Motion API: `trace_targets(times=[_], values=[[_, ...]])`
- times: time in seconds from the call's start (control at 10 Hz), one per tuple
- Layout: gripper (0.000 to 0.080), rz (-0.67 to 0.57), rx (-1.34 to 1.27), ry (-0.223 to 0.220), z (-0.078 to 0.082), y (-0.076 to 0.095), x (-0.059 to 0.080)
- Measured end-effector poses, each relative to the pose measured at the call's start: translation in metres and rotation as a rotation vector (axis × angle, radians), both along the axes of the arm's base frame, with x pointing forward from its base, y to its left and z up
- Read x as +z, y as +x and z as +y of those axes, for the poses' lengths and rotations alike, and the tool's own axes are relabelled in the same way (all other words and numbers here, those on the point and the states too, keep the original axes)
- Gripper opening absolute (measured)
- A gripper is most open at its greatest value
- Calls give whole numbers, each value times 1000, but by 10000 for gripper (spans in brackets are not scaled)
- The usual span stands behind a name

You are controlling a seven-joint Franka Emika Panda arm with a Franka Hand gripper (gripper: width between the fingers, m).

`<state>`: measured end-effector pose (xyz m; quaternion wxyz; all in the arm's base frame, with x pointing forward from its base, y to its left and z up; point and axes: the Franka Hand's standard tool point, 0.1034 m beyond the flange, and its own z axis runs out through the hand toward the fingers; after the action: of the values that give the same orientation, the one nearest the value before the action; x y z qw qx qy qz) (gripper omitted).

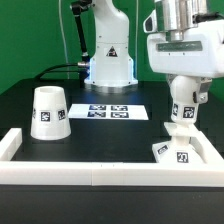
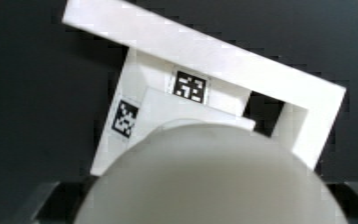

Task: Assemble lamp

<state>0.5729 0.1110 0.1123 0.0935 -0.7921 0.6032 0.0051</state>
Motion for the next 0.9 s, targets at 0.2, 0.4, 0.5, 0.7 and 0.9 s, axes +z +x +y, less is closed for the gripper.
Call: trace_targets(times=[0.2, 0.4, 0.5, 0.7, 0.9], values=[[576, 5, -33, 6, -3, 1, -3], [576, 5, -32, 7, -1, 0, -3], [684, 2, -7, 4, -1, 0, -3], [697, -25, 162, -22, 1, 2, -1], [697, -57, 381, -53, 4, 1, -1]])
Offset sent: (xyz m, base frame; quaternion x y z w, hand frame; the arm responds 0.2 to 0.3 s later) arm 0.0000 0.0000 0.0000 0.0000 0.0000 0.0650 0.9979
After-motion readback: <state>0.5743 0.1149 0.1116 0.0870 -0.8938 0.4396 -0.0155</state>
